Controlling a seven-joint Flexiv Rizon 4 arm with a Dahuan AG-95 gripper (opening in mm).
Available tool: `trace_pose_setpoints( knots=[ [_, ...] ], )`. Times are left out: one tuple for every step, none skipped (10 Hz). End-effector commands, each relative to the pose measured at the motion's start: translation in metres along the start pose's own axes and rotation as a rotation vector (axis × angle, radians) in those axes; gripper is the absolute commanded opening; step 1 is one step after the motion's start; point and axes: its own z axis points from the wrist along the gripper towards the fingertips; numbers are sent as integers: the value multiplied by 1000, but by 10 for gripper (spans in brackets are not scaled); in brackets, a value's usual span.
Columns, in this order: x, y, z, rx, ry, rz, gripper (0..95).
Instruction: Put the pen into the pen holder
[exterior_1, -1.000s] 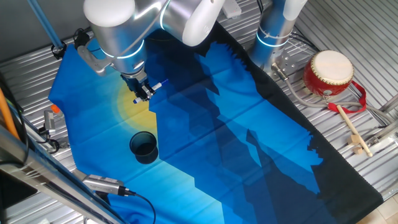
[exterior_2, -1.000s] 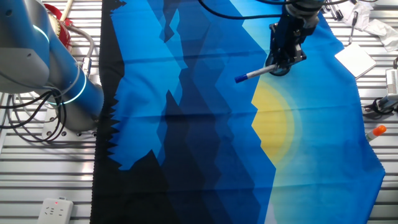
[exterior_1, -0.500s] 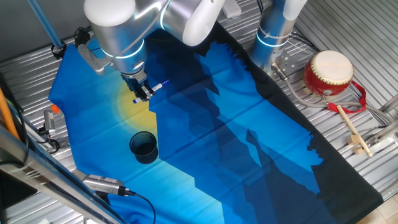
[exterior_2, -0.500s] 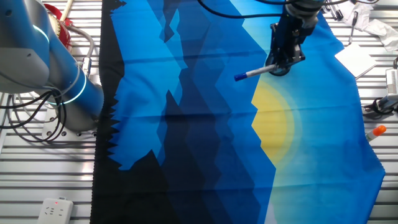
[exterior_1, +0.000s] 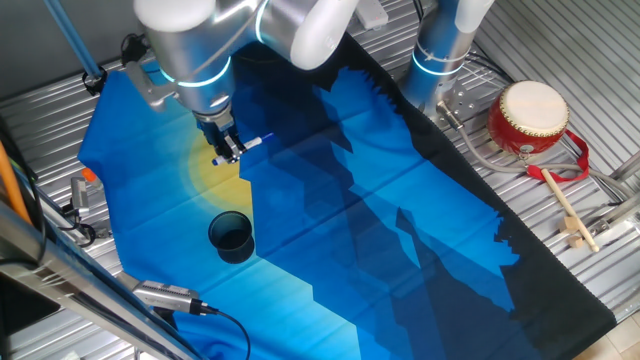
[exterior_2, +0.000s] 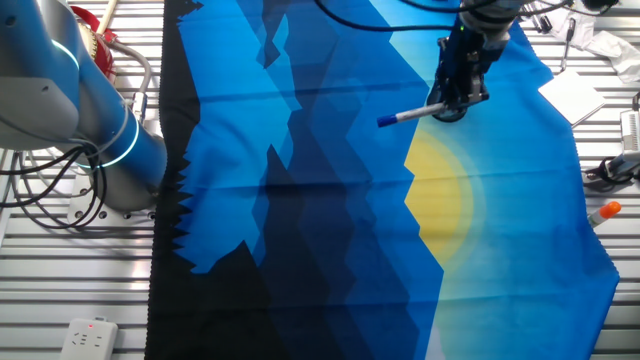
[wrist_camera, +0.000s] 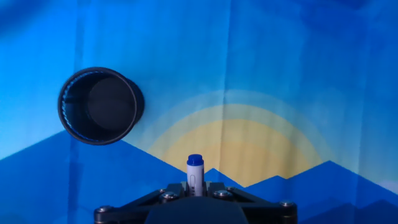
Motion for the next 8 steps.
trace_pose_setpoints(
  knots=[
    [-1,0,0,1,-1,-13,0],
    [-1,0,0,2,-1,-17,0],
    [-1,0,0,1,-4,-27,0],
    [1,3,-2,1,-2,-30,0],
    [5,8,-6,1,7,-26,0],
    [14,20,-14,0,26,-5,0],
    [20,27,-19,2,37,7,0],
    [26,33,-22,3,47,18,0]
  ],
)
